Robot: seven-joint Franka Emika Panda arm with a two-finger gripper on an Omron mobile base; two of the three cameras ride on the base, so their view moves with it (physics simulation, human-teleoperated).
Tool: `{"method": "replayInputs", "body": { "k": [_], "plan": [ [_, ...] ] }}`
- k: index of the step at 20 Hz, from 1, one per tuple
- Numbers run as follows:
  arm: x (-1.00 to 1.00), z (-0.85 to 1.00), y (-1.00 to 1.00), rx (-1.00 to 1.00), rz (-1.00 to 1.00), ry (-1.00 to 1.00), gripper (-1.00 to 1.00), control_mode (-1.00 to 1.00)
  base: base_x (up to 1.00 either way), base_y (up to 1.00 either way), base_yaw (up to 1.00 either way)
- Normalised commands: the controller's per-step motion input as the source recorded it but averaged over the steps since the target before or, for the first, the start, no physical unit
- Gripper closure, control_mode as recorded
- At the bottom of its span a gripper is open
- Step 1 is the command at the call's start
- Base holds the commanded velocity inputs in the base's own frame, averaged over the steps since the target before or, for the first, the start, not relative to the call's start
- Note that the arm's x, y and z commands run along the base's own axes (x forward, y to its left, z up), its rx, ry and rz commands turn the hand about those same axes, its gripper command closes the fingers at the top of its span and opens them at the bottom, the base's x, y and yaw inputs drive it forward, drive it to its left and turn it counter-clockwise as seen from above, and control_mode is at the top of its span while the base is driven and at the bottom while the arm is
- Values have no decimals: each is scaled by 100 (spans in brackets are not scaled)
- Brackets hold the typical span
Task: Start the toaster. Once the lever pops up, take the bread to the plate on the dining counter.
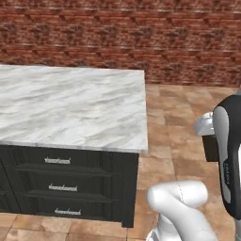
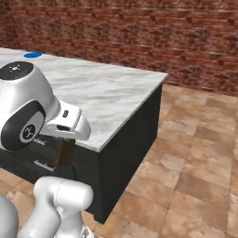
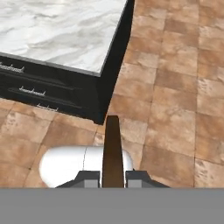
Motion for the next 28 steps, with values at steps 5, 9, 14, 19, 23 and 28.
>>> {"method": "replayInputs", "body": {
  "k": [5,9,14,19,23,28],
  "plan": [
    [0,0,0,0,0,0,100,100,-1,-41,28],
    [0,0,0,0,0,0,100,100,3,-99,6],
    [0,0,0,0,0,0,100,100,26,-99,6],
    [0,0,0,0,0,0,100,100,69,-89,2],
    [0,0,0,0,0,0,100,100,98,-74,0],
    [0,0,0,0,0,0,100,100,96,-85,1]
  ]
}}
